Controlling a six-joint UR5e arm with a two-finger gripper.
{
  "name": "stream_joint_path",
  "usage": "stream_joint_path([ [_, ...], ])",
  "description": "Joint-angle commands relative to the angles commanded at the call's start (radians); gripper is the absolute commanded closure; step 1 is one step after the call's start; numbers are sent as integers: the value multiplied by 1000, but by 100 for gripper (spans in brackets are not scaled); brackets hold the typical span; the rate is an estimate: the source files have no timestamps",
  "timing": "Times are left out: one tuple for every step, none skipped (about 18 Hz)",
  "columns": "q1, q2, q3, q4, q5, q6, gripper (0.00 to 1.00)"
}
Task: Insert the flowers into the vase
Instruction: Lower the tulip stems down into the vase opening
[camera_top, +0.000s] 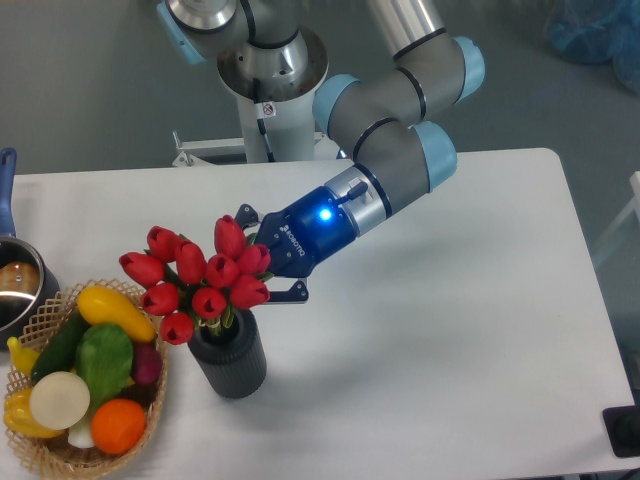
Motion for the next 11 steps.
stream_joint_path([
  [0,-2,-8,0,2,11,88],
  [0,-3,-15,0,2,23,88],
  [0,-3,-24,0,2,43,88],
  [0,-5,-31,0,2,46,88],
  [0,-5,-31,0,2,48,88],
  [0,-8,-31,0,2,49,87],
  [0,-11,-32,0,2,51,86],
  [0,-17,-32,2,2,51,86],
  [0,-20,-32,3,3,51,86],
  [-5,-26,-31,3,23,51,85],
  [-11,-31,-32,3,44,60,85],
])
